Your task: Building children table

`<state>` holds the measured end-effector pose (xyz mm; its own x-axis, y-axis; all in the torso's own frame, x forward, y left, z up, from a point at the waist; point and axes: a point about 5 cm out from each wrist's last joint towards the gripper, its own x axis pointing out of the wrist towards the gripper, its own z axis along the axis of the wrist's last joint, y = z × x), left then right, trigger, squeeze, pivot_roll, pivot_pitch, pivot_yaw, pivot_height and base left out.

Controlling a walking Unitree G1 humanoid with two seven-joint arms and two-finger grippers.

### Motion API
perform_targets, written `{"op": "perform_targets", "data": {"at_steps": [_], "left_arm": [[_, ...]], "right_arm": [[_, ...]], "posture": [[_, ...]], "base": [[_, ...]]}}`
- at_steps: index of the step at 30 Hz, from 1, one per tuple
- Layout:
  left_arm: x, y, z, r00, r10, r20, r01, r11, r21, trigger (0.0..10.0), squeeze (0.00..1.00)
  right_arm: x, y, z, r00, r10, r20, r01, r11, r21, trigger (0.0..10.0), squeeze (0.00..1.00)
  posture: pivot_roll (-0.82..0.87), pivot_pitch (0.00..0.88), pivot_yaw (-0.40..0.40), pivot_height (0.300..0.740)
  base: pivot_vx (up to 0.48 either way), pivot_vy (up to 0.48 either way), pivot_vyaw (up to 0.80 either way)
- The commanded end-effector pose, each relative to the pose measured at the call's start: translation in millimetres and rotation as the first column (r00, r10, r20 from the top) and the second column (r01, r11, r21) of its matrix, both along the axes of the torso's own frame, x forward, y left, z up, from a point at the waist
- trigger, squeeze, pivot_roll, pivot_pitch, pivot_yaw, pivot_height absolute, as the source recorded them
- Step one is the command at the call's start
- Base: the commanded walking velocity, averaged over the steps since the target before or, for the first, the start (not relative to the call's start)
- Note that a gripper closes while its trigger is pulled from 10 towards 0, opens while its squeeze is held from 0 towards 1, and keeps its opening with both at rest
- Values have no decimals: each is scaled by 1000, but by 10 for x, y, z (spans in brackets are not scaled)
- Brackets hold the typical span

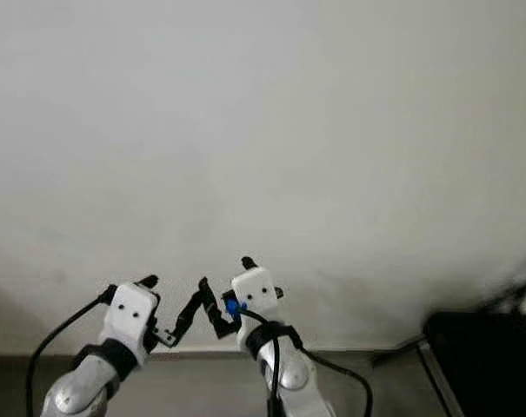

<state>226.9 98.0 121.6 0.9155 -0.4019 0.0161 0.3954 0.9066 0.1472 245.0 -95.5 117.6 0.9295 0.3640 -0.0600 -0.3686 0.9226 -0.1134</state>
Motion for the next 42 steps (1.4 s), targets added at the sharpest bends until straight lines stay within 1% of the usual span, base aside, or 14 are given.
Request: {"op": "perform_targets", "data": {"at_steps": [1,23,42], "left_arm": [[-14,5,-45,1000,1,-22,-1,1000,-3,10000,0],[-5,2,-49,1000,-17,-25,17,1000,1,10000,0],[-10,-15,-62,999,-34,-19,34,999,15,10000,0]], "right_arm": [[13,-16,-27,1000,-16,-23,16,1000,8,10000,0],[23,-24,-34,999,-27,-32,28,999,21,10000,0],[18,-28,-44,999,-30,-30,31,999,19,10000,0]], "posture": [[-1,45,1,740],[-1,46,7,740],[0,25,3,740]], "base": [[0,0,-800],[0,0,-800],[0,0,-800]]}}
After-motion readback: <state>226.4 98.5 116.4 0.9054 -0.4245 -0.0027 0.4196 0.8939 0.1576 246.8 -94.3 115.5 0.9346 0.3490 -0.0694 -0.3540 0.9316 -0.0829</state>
